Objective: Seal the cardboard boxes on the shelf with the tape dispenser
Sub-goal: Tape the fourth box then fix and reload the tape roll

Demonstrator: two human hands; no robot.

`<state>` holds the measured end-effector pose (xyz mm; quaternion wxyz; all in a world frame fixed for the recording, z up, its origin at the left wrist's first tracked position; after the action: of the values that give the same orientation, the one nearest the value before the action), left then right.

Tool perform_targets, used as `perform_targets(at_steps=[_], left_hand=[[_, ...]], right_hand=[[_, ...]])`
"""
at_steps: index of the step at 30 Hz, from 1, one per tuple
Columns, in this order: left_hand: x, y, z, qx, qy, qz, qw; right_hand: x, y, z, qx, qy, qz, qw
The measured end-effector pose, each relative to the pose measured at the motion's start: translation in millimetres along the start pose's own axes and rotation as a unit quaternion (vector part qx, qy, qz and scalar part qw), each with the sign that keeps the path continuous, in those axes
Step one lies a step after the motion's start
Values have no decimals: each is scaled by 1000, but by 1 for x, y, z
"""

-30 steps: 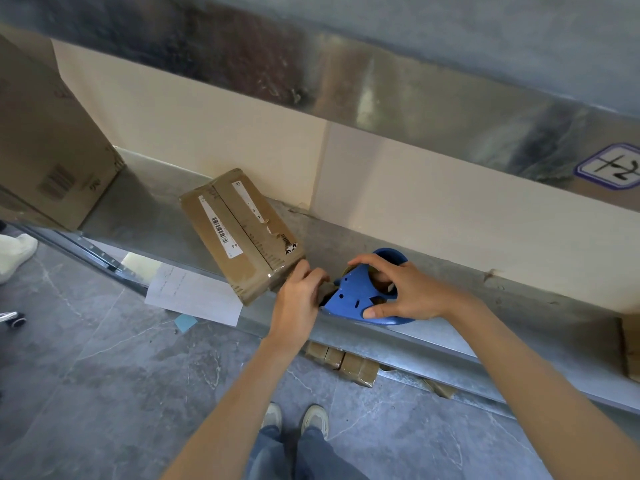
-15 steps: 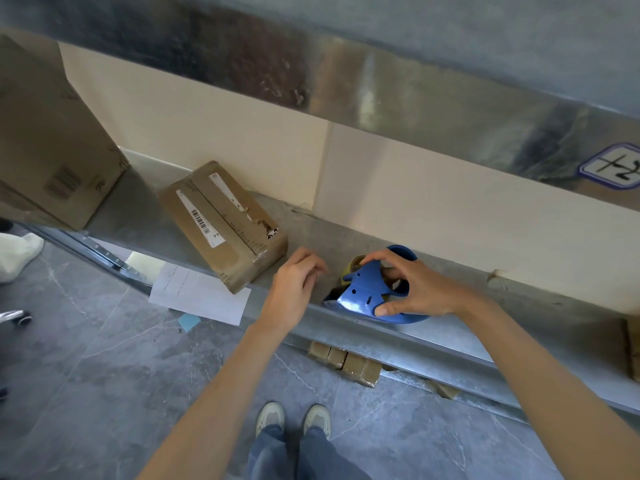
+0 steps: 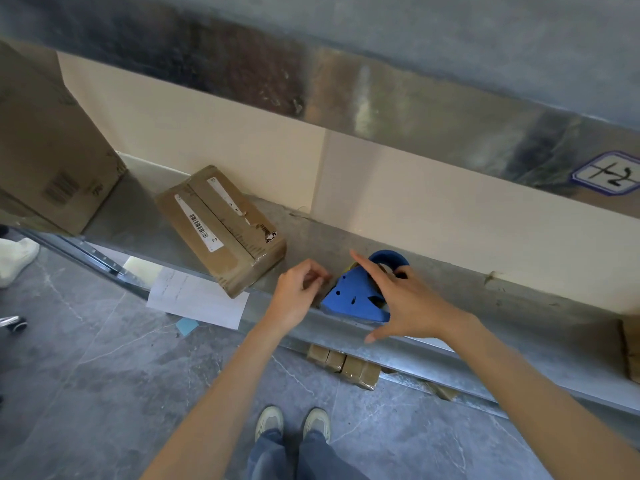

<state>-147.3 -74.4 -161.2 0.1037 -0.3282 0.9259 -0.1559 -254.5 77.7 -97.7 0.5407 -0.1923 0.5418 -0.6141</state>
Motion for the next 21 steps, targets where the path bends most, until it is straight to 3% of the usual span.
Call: perform_targets(at_steps=[4,8,10,17,21], left_hand=[[-1,5,2,-44,-30,55,997],[-2,8,5,-66,-45,86,993],[-1,9,7,-78,-49,90,992],[8,14,9,-170,-112,64,977],[18,12,-1,-157,-89,61,982]], right_hand=[[7,3,1,-7,-19,-64,998],[3,4,2,49,-10,-42,998],[-1,0,3,66,-14,-50,996],[-6,-16,16,-28,-69,-95,993],[5,-9,17,-9,-82,-98,992]])
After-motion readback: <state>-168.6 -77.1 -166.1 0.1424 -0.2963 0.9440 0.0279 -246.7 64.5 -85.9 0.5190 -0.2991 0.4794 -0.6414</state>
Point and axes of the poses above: each hand's wrist, its own x-axis towards the middle knuckle, its own y-axis out of the palm, z = x × y, the point moved 6 cm from there along x, towards the middle knuckle, and after that the axes turned 7 degrees about -z, right-handed, at the moved point
